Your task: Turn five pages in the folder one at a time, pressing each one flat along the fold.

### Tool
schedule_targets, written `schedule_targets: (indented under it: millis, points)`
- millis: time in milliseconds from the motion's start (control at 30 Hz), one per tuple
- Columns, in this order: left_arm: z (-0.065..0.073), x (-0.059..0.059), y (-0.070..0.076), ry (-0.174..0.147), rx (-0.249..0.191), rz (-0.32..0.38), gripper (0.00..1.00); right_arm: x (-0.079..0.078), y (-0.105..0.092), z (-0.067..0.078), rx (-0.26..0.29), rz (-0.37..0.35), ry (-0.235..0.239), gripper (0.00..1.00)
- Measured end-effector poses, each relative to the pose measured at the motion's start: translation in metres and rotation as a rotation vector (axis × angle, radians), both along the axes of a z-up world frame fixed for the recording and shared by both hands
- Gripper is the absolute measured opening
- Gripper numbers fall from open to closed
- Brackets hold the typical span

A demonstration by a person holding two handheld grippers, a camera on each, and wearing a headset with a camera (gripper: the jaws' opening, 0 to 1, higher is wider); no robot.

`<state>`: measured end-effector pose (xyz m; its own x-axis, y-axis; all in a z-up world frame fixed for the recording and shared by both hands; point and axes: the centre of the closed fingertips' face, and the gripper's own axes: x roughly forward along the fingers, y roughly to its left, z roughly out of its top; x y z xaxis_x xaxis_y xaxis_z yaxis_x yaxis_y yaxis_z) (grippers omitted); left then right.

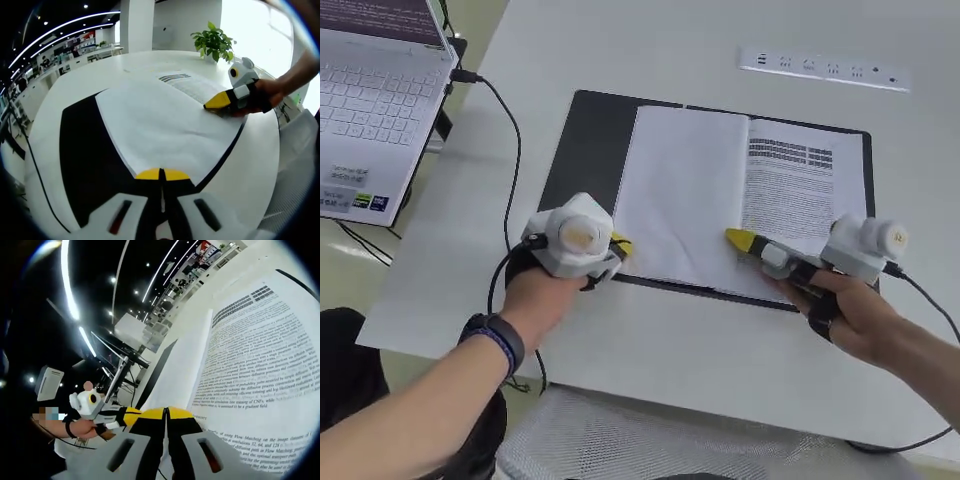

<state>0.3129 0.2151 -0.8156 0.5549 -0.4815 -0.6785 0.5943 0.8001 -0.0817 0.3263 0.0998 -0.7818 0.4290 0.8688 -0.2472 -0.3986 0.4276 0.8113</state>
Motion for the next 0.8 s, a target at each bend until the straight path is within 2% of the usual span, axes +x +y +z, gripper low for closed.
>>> schedule_targets:
  millis: [133,467,667,800]
  points:
    - [-0.003,0.001,0.001,-0.002,-0.002,0.002,0.0,-0.014,0.0,0.0,-0.004,0.017,0.005,0.0]
    - [-0.004,-0.001,0.0,-0.003,0.002,-0.001,0.0,-0.037,-0.001,-0.004,-0.034,0.056,0.011,0.0]
    - [-0.001,-0.004,-0.002,0.005,0.007,-0.001,0.0,-0.046,-0.003,-0.006,-0.063,0.072,0.015,0.0]
    - [0.001,-0.007,-0.003,0.021,0.005,-0.005,0.01,-0.048,-0.007,-0.005,-0.088,0.061,0.014,0.0]
